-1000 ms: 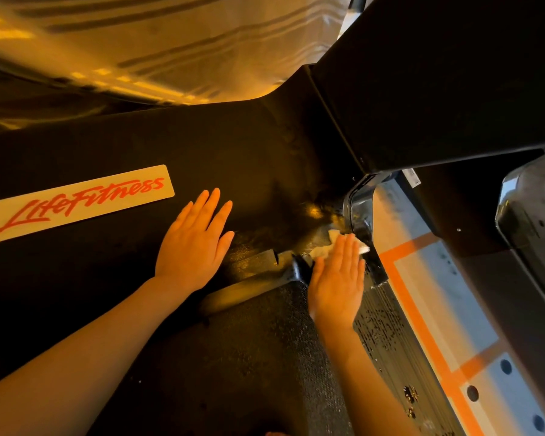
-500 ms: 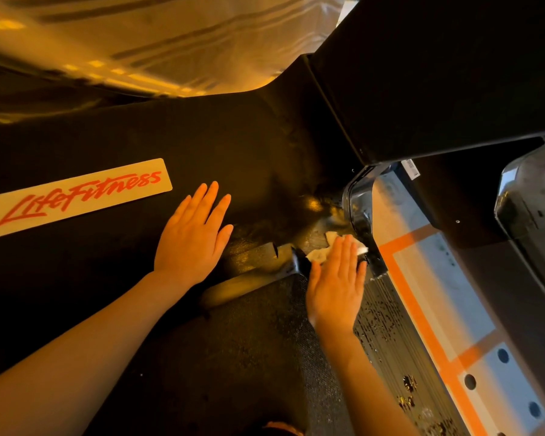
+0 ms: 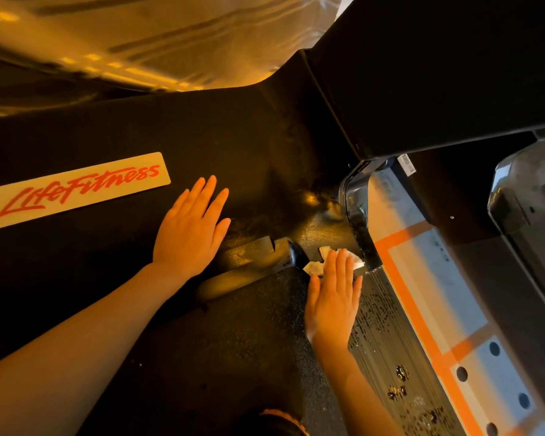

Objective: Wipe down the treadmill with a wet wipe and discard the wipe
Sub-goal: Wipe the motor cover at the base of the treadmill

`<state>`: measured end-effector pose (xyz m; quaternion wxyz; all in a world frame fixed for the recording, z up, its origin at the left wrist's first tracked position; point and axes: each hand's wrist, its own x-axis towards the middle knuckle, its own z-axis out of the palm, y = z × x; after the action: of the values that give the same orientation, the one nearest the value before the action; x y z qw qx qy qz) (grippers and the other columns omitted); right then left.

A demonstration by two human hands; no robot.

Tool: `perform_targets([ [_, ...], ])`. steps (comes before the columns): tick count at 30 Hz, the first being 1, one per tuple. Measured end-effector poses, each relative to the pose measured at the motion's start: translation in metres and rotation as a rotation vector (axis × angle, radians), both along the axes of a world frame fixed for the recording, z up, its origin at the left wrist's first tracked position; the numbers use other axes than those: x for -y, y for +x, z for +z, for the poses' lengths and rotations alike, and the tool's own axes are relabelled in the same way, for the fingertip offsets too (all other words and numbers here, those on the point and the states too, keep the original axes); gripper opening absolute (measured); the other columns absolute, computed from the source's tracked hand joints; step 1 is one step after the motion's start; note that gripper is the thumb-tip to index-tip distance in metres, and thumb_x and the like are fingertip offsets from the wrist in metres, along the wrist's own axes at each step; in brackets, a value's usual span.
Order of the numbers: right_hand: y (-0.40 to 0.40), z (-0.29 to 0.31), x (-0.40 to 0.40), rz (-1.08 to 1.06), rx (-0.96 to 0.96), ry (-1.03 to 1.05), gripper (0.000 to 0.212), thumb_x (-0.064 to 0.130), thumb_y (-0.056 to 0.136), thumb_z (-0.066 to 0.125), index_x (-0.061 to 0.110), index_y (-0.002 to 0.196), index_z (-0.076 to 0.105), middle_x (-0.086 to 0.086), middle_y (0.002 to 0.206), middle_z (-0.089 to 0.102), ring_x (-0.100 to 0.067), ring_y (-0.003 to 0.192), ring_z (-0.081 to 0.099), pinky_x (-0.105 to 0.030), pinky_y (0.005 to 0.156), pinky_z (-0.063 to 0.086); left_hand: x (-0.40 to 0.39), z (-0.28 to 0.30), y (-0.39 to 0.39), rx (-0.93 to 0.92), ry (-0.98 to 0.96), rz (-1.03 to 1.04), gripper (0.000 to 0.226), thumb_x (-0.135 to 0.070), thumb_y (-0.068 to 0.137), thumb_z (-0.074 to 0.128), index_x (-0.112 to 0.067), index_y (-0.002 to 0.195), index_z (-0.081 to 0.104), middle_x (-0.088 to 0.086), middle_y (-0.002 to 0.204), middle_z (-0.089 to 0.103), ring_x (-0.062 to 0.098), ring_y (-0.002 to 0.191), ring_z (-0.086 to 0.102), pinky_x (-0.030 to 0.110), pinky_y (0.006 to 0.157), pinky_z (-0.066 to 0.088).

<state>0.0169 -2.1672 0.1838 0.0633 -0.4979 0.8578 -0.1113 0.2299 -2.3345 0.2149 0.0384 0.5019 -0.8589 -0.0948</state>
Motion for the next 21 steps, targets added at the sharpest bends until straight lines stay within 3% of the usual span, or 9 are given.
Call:
perform_targets([
  [3, 0.001, 0.000, 0.014, 0.036, -0.039, -0.011, 0.057, 0.041, 0.106, 0.021, 0.014, 0.155, 0.024, -0.004, 0.163, 0.012, -0.019, 0.152, 0.000, -0.029, 0.120, -0.014, 0.000, 0.001, 0.000, 0.004, 0.004, -0.001, 0.061, -0.044, 0.101, 0.019, -0.012, 0.151, 0.033, 0.015, 0.159, 0.026, 0.029, 0.148, 0.020, 0.044, 0.118, 0.021],
  [6, 0.001, -0.003, 0.035, 0.154, -0.114, -0.016, 0.053, 0.023, 0.105, 0.040, 0.009, 0.154, 0.026, -0.009, 0.161, 0.013, -0.023, 0.151, 0.003, -0.031, 0.121, -0.013, 0.000, 0.001, 0.000, 0.011, 0.005, -0.002, 0.061, -0.044, 0.101, 0.019, -0.012, 0.151, 0.032, 0.015, 0.159, 0.025, 0.030, 0.148, 0.020, 0.044, 0.118, 0.020],
  [10, -0.002, -0.001, 0.049, 0.253, -0.119, 0.004, 0.066, 0.014, 0.098, 0.058, 0.008, 0.155, 0.025, -0.011, 0.161, 0.017, -0.026, 0.150, 0.007, -0.032, 0.122, -0.010, 0.001, 0.000, 0.001, 0.022, 0.005, -0.007, 0.061, -0.044, 0.101, 0.018, -0.012, 0.151, 0.030, 0.015, 0.159, 0.024, 0.030, 0.148, 0.019, 0.044, 0.118, 0.020],
  [12, -0.007, 0.001, 0.042, 0.262, -0.140, 0.040, 0.065, 0.019, 0.099, 0.056, 0.009, 0.155, 0.024, -0.011, 0.162, 0.017, -0.026, 0.151, 0.008, -0.033, 0.122, -0.011, 0.001, 0.000, 0.001, 0.020, 0.007, -0.009, 0.061, -0.044, 0.101, 0.018, -0.012, 0.152, 0.030, 0.015, 0.159, 0.024, 0.029, 0.148, 0.019, 0.044, 0.119, 0.019],
  [16, -0.010, 0.001, 0.011, 0.169, -0.139, 0.072, 0.058, 0.035, 0.105, 0.034, 0.013, 0.156, 0.020, -0.008, 0.163, 0.012, -0.017, 0.152, -0.006, -0.032, 0.121, -0.014, 0.001, 0.000, 0.001, 0.013, 0.004, -0.010, 0.060, -0.043, 0.101, 0.020, -0.011, 0.151, 0.032, 0.015, 0.159, 0.025, 0.030, 0.148, 0.020, 0.044, 0.118, 0.020],
  [21, -0.003, -0.005, -0.001, 0.083, -0.108, 0.075, 0.060, 0.036, 0.104, 0.027, 0.014, 0.157, 0.012, -0.007, 0.164, 0.009, -0.016, 0.152, -0.008, -0.032, 0.121, -0.012, 0.001, 0.001, 0.001, 0.009, 0.008, -0.010, 0.060, -0.043, 0.101, 0.020, -0.011, 0.151, 0.032, 0.016, 0.159, 0.025, 0.030, 0.148, 0.020, 0.045, 0.118, 0.021],
])
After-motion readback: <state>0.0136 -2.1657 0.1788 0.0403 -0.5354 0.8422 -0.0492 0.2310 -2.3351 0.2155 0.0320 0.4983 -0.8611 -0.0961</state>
